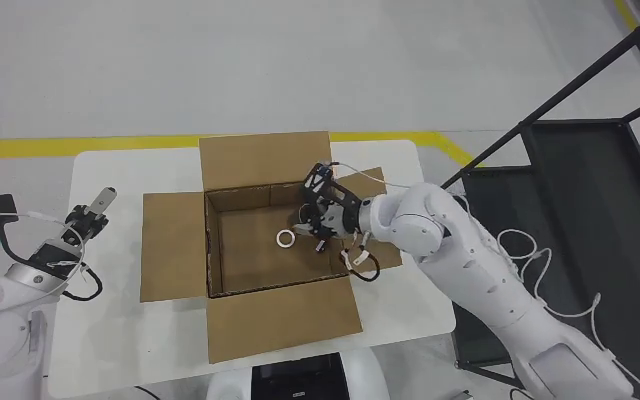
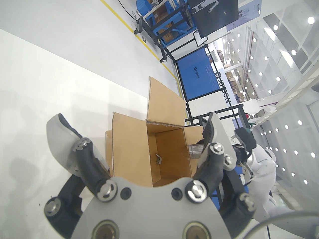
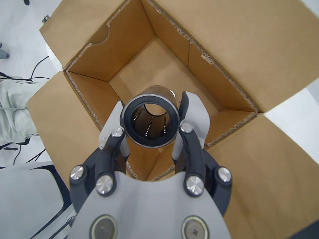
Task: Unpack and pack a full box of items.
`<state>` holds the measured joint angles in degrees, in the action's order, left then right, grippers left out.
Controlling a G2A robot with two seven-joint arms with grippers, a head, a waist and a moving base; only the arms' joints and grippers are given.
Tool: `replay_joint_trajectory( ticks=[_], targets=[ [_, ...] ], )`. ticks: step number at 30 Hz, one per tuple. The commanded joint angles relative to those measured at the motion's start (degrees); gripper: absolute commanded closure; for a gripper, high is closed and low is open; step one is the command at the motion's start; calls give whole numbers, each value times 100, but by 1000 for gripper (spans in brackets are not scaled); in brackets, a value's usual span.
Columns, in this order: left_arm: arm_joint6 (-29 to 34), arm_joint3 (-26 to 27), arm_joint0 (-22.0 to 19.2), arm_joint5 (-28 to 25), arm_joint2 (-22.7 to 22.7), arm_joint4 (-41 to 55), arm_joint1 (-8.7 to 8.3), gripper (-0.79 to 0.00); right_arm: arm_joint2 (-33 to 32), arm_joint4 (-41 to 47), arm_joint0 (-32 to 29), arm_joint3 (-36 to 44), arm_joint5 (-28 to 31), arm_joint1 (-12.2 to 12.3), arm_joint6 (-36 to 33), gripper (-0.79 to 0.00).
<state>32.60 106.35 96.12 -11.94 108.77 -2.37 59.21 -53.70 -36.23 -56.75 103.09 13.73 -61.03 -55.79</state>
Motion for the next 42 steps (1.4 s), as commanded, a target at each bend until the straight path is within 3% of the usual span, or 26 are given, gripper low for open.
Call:
replay_joint_trajectory(
  ticks=[1,27,32,42],
  targets=[
    [0,0,0,0,0,0,0,-785,232,-18,167,-282,-32,-63,-1,0],
    [0,0,0,0,0,0,0,-785,556,-168,330,-540,60,-147,-4,0],
    [0,0,0,0,0,0,0,-785,1275,-360,986,-1315,142,-439,152,0],
    [0,0,0,0,0,0,0,-785,2622,-686,2109,-3158,408,-1295,985,0]
  ],
)
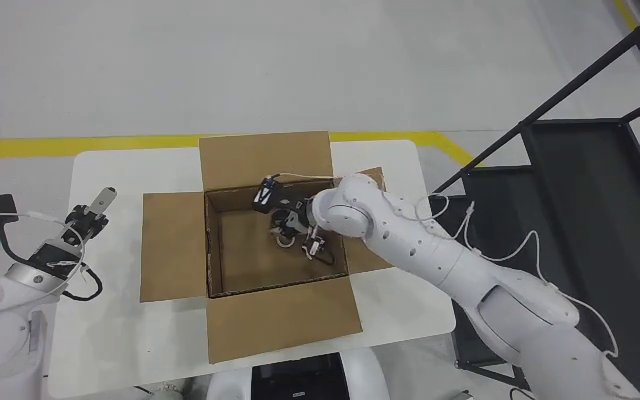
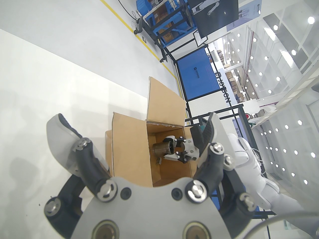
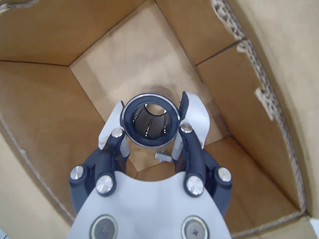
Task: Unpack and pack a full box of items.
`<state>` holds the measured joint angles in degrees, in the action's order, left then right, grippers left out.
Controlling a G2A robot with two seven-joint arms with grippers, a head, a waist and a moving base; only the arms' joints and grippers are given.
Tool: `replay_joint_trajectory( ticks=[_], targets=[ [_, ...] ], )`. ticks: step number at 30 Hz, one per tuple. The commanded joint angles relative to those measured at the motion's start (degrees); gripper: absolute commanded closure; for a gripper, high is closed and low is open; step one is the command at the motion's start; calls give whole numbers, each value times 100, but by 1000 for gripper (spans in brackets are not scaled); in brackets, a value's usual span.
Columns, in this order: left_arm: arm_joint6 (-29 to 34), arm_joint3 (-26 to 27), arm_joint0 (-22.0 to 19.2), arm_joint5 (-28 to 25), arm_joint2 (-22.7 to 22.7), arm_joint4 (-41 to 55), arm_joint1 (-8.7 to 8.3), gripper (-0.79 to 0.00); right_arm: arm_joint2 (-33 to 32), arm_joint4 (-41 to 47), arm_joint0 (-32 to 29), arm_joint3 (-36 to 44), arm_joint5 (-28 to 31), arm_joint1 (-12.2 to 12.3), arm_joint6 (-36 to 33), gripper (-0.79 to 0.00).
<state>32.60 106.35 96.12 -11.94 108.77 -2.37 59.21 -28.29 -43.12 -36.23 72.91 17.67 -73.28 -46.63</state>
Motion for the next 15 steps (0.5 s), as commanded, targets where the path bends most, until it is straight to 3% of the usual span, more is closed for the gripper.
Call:
replay_joint_trajectory(
  ticks=[1,15],
  targets=[
    [0,0,0,0,0,0,0,-785,183,-36,131,-272,57,-153,121,0],
    [0,0,0,0,0,0,0,-785,928,-69,567,-1767,380,-1129,671,0]
  ],
)
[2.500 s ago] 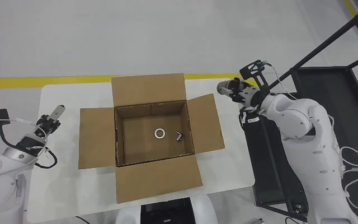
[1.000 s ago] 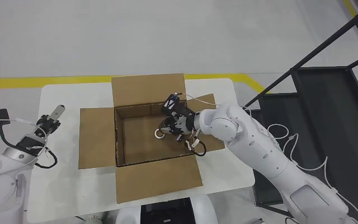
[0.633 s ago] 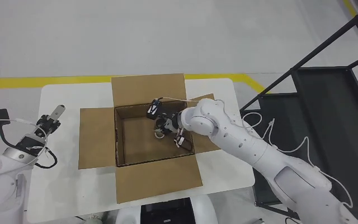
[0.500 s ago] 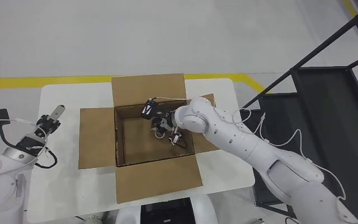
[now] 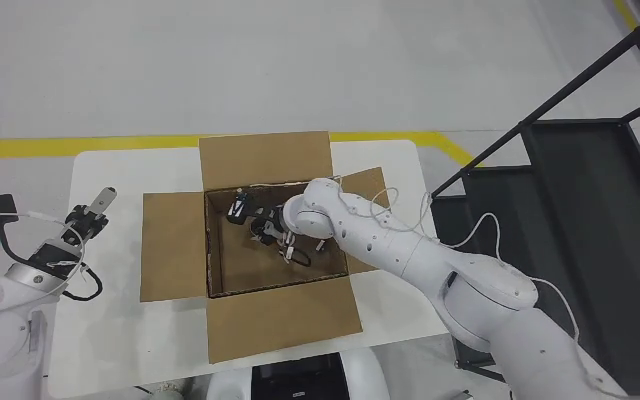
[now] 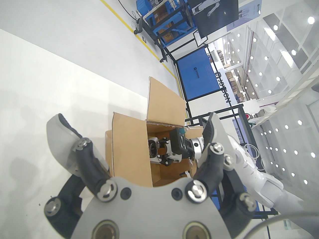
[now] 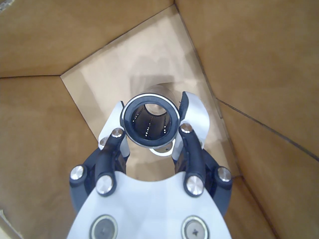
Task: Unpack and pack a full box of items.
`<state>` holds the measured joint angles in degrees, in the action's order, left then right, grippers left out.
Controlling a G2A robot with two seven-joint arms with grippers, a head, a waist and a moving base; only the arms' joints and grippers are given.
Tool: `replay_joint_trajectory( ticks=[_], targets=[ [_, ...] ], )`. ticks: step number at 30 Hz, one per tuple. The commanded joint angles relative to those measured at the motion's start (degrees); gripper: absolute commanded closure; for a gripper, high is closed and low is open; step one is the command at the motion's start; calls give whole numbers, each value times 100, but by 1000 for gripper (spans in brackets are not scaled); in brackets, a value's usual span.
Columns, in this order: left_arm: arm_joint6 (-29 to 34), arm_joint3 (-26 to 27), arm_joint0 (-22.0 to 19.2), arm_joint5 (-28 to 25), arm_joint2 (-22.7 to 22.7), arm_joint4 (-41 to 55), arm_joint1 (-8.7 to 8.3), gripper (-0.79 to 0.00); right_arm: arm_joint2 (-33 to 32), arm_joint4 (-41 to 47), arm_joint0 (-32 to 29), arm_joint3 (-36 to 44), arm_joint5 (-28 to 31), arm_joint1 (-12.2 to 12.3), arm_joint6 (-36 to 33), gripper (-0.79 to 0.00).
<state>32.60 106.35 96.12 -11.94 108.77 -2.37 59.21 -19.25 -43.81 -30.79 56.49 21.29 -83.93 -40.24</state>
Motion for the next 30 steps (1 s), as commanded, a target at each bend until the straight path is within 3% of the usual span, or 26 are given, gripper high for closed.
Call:
replay_joint_trajectory(
  ticks=[1,5,6,9,15,20,25,30],
  targets=[
    [0,0,0,0,0,0,0,-785,42,9,42,-232,36,-119,47,0],
    [0,0,0,0,0,0,0,-785,66,73,96,-629,82,-305,101,0],
    [0,0,0,0,0,0,0,-785,54,124,96,-722,91,-343,111,-62],
    [0,0,0,0,0,0,0,-785,37,168,125,-904,192,-436,136,-785],
    [0,0,0,0,0,0,0,-785,-21,76,149,-1040,234,-515,78,-785],
    [0,0,0,0,0,0,0,-785,-190,-46,126,-627,284,-422,-76,-785],
    [0,0,0,0,0,0,0,-785,-603,-171,-85,345,332,-100,-409,-785],
    [0,0,0,0,0,0,0,-785,-1438,-162,-684,1669,668,425,-673,-785]
  ],
)
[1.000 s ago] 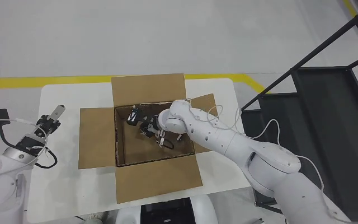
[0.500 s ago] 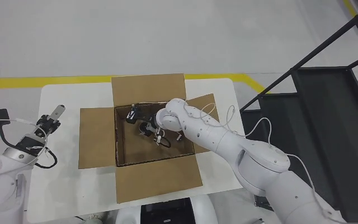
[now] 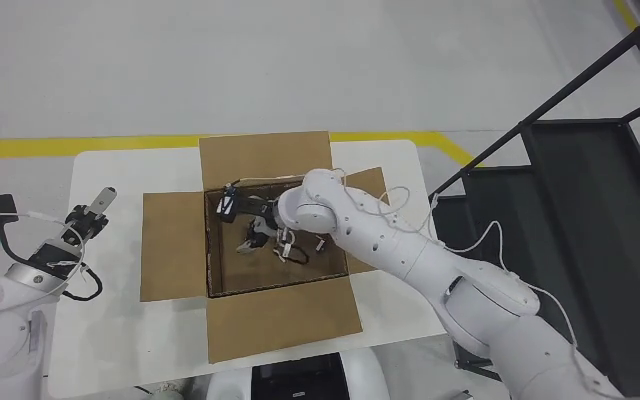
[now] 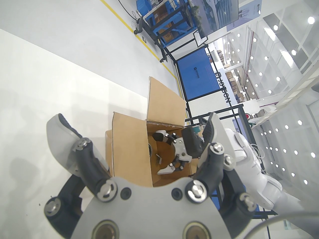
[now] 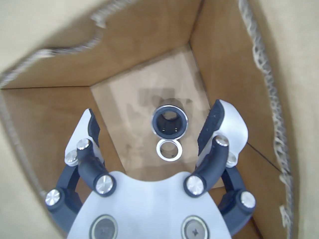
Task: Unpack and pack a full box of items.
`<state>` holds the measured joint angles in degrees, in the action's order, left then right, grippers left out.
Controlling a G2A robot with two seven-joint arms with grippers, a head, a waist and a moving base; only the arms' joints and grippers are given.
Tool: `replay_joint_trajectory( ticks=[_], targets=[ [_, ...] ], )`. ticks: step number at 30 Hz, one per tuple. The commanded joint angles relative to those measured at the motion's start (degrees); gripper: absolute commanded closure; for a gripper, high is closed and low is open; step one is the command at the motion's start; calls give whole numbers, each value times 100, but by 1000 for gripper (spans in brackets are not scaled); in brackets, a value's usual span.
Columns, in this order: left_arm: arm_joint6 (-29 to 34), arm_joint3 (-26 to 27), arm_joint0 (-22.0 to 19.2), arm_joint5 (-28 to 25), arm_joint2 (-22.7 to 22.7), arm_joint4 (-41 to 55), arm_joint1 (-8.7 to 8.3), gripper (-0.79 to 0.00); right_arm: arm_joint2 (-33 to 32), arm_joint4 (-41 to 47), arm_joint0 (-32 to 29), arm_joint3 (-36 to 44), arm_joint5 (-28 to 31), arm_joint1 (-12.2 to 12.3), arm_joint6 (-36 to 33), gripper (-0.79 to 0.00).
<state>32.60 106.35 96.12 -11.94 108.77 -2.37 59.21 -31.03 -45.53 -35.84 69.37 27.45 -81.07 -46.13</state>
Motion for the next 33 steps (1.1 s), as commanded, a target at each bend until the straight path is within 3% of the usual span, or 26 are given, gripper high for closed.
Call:
replay_joint_trajectory(
  ticks=[1,7,12,14,18,23,27,33],
  targets=[
    [0,0,0,0,0,0,0,-785,-496,108,-366,695,124,248,-93,-785],
    [0,0,0,0,0,0,0,-785,-2150,947,-1716,2328,844,853,-114,-785],
    [0,0,0,0,0,0,0,-785,-3237,1517,-2805,3219,760,1158,-296,-785],
    [-29,11,22,34,-12,16,5,-785,-3581,2160,-3245,3354,732,1239,-302,-785],
    [446,89,176,98,63,-41,-23,-785,-4333,2525,-3915,3616,665,1404,-465,-785],
    [1276,304,324,-141,269,-789,-117,-785,-4852,2677,-4617,4075,651,1508,-254,-785],
    [1441,283,390,-575,395,-473,-134,-785,-4939,2720,-4736,4097,696,1528,-224,-785],
    [1441,283,390,-575,395,-473,-134,-785,-4939,2720,-4736,4097,696,1528,-224,-785]
  ],
)
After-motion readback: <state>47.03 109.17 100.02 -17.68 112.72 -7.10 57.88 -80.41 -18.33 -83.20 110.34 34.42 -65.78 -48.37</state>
